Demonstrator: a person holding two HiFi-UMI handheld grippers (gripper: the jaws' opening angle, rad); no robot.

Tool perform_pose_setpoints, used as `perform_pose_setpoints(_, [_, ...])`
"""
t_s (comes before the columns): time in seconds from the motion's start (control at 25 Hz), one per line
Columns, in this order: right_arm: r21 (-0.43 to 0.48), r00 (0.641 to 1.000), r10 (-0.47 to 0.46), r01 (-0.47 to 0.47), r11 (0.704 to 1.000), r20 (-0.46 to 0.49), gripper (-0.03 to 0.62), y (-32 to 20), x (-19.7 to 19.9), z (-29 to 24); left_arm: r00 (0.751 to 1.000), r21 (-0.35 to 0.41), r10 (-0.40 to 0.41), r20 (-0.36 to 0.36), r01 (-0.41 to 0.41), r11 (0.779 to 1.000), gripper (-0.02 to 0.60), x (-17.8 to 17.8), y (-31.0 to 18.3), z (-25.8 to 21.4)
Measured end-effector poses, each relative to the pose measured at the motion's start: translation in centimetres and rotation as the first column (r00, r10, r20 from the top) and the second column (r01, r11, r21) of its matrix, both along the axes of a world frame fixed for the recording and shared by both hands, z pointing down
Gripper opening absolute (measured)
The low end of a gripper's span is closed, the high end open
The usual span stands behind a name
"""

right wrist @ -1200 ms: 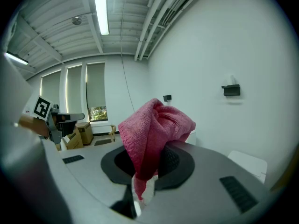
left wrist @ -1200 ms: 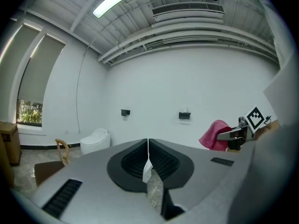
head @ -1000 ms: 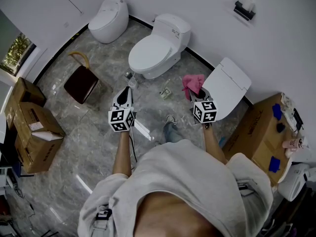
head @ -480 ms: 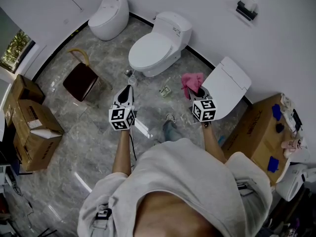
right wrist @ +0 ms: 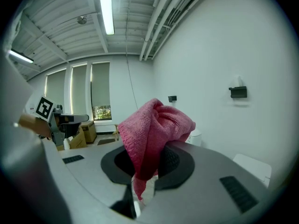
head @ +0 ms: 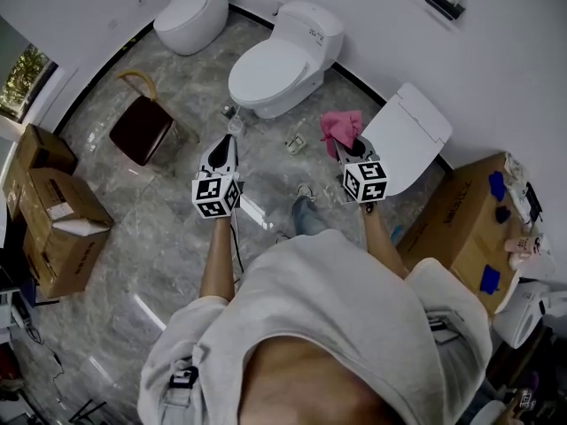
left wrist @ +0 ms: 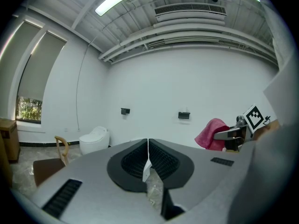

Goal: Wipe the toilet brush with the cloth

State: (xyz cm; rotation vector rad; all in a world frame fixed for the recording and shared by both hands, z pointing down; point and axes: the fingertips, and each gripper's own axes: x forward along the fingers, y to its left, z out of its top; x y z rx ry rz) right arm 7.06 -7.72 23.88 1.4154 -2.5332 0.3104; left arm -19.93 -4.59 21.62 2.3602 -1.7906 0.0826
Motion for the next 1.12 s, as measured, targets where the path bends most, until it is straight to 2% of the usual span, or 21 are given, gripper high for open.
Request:
perform_pose_setpoints(0.4, [0.012,0.999,0.002,-0.002,1.0,-0.039,0.072,0.41,-0.44,0.0,1.0,0.0,-0.003,0.001,0.003,1.0,0.025,-0.27,0.74,0.0])
perform_pose_setpoints(1.12, [0.0,0.999,-0.005,0.005,1.0,-0.034,0.072,0.86,-0.22,0.25,1.0,-0.001,0.004,0.012,-0.004,1.0,0.023,0.21,0.97,-0.19])
